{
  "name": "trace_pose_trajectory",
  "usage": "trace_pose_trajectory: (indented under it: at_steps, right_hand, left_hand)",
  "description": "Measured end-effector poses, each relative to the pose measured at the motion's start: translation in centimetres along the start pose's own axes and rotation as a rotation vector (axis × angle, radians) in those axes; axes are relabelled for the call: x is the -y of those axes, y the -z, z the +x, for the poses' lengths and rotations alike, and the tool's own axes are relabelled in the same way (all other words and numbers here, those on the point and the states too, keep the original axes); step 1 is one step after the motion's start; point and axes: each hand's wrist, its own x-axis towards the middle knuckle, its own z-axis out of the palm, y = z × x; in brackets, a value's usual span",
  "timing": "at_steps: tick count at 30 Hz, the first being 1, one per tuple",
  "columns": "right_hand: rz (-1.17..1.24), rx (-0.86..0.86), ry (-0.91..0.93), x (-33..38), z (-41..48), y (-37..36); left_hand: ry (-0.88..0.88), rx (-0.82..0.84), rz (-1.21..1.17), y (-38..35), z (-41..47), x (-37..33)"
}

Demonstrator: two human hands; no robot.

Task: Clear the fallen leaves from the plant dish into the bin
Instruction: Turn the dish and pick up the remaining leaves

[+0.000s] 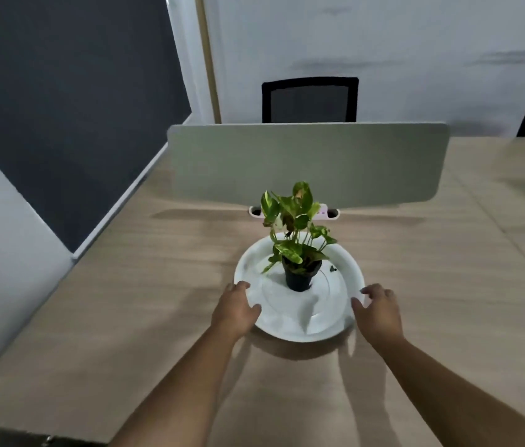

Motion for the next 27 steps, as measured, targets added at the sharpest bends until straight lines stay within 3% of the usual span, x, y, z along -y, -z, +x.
trace_pose_trajectory:
  at_steps: [6, 16, 22, 27]
  right_hand:
    - [0.201, 0.114, -0.220, -1.0, 2.0, 0.0]
    - [0.196, 0.087, -0.252, -0.9, 4.2, -1.3]
    - [0.316, 0.029, -0.325, -0.3, 7.5, -1.3]
    - [0.452, 0.064, -0.377, 0.2, 7.3, -2.2]
  left_hand:
    - [0.081, -0.065, 0.009, -1.0, 3.4, -1.0]
    - [0.113, -0.112, -0.098, -0.4, 8.9, 0.2]
    - [0.211, 0.102, -0.248, 0.4, 8.3, -0.1]
    - [0.404, 0.225, -0.616, 0.2, 7.4, 0.0]
